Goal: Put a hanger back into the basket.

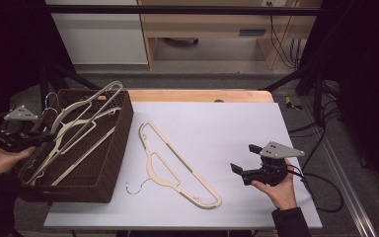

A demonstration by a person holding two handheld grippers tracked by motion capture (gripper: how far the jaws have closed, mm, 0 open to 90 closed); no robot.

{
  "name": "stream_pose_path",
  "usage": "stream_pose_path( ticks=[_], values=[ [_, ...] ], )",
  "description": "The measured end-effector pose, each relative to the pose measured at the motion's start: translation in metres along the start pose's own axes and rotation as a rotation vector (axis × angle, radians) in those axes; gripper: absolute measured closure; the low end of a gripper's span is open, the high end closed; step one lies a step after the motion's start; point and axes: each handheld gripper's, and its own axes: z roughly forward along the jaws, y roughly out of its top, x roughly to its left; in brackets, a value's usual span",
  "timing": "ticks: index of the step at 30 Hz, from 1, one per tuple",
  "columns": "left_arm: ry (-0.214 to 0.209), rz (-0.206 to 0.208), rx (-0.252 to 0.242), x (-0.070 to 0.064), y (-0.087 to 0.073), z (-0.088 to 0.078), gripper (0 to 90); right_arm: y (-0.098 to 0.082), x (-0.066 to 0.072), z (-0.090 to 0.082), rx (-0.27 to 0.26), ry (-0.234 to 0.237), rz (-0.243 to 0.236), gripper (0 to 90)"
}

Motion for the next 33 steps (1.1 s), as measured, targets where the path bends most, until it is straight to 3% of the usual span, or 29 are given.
stream_pose_path(
  ticks=[5, 12, 19, 23, 29, 31, 33],
  values=[
    [-0.013, -0.016, 0.030, 0.003, -0.007, 0.010, 87.5, 0.000, 0.000, 0.001, 0.007, 0.002, 0.002, 8.9],
    [-0.049, -0.009, 0.082, -0.001, -0.008, 0.027, 87.5, 0.000, 0.000, 0.002, 0.011, 0.005, 0.000, 8.9],
    [-0.093, -0.037, 0.113, -0.003, -0.013, 0.048, 87.3, -0.001, 0.001, 0.003, 0.015, 0.008, 0.001, 8.9],
    [-0.097, -0.057, 0.137, -0.002, -0.017, 0.060, 87.1, -0.001, 0.001, 0.004, 0.018, 0.010, 0.000, 8.9],
    [-0.069, -0.159, 0.115, 0.010, -0.032, 0.069, 84.5, -0.001, 0.002, 0.005, 0.017, 0.018, 0.002, 9.1],
    [-0.048, -0.174, 0.123, 0.012, -0.034, 0.069, 82.7, -0.001, 0.003, 0.006, 0.024, 0.021, 0.001, 9.0],
    [0.006, -0.179, 0.144, 0.014, -0.035, 0.070, 79.4, -0.001, 0.004, 0.008, 0.023, 0.016, 0.002, 9.1]
  ],
)
